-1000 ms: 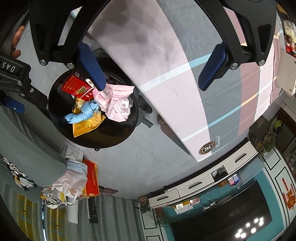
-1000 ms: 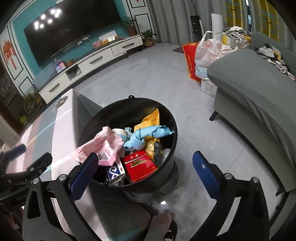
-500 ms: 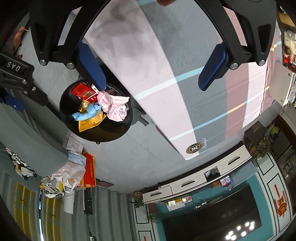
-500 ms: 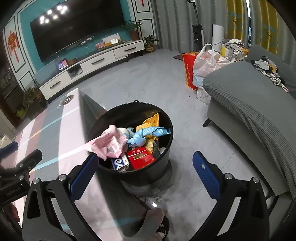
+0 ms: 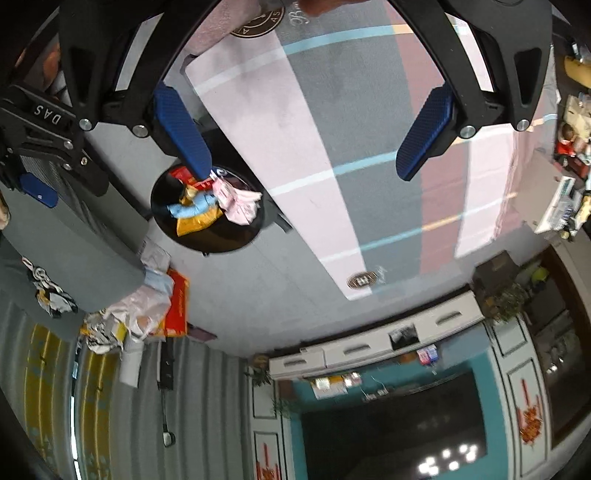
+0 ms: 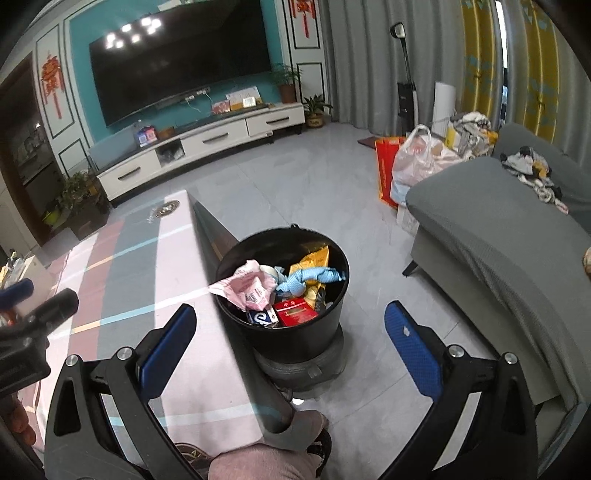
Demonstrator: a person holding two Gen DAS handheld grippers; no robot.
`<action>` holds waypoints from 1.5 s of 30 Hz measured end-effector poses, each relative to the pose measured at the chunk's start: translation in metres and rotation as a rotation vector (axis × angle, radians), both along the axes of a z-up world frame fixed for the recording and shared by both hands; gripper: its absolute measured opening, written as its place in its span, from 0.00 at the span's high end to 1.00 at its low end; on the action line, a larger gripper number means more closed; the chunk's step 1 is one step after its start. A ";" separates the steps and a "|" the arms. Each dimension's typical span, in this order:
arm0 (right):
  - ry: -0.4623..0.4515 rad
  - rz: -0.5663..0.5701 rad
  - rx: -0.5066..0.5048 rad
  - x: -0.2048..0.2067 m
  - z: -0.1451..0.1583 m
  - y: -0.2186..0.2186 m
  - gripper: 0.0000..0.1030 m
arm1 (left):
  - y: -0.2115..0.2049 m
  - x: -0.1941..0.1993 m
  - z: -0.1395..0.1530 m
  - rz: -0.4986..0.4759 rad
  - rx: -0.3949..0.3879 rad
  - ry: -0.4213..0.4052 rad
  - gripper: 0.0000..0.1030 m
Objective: Collect trash
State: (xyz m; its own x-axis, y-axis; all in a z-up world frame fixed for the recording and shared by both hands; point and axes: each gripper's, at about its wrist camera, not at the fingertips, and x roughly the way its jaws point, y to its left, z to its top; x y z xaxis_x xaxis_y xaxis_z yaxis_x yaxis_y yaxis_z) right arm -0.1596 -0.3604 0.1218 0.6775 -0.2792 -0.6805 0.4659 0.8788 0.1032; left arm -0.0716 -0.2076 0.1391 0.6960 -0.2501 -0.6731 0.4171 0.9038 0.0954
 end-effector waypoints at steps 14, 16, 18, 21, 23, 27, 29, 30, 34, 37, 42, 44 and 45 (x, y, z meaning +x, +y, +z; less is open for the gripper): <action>0.019 0.019 -0.037 -0.011 0.003 0.021 0.03 | 0.019 -0.022 0.002 0.034 -0.010 0.012 0.03; 0.022 0.025 -0.037 -0.010 0.002 0.024 0.03 | 0.021 -0.021 0.000 0.037 -0.009 0.022 0.03; 0.021 0.032 -0.038 -0.009 0.002 0.026 0.03 | 0.022 -0.020 -0.002 0.042 -0.008 0.027 0.03; 0.023 0.040 -0.041 -0.008 0.002 0.030 0.03 | 0.025 -0.022 -0.003 0.045 -0.006 0.030 0.03; 0.025 0.046 -0.041 -0.008 0.001 0.031 0.03 | 0.025 -0.022 -0.003 0.047 -0.004 0.026 0.03; 0.031 0.050 -0.044 -0.007 0.000 0.032 0.03 | 0.027 -0.021 -0.004 0.048 -0.005 0.031 0.03; 0.030 0.050 -0.045 -0.008 0.000 0.033 0.03 | 0.026 -0.023 -0.005 0.048 -0.006 0.032 0.03; 0.030 0.050 -0.046 -0.008 0.000 0.033 0.03 | 0.026 -0.023 -0.005 0.048 -0.005 0.030 0.03; 0.030 0.052 -0.044 -0.007 0.000 0.032 0.03 | 0.027 -0.023 -0.005 0.049 -0.005 0.029 0.03; 0.032 0.057 -0.045 -0.007 -0.001 0.034 0.03 | 0.028 -0.023 -0.005 0.053 -0.003 0.027 0.03; 0.033 0.060 -0.048 -0.007 -0.001 0.036 0.03 | 0.027 -0.024 -0.005 0.054 -0.001 0.028 0.03; 0.033 0.059 -0.049 -0.007 -0.001 0.036 0.03 | 0.027 -0.024 -0.006 0.053 0.002 0.026 0.03; 0.033 0.059 -0.048 -0.007 -0.002 0.036 0.03 | 0.026 -0.025 -0.006 0.052 0.003 0.026 0.03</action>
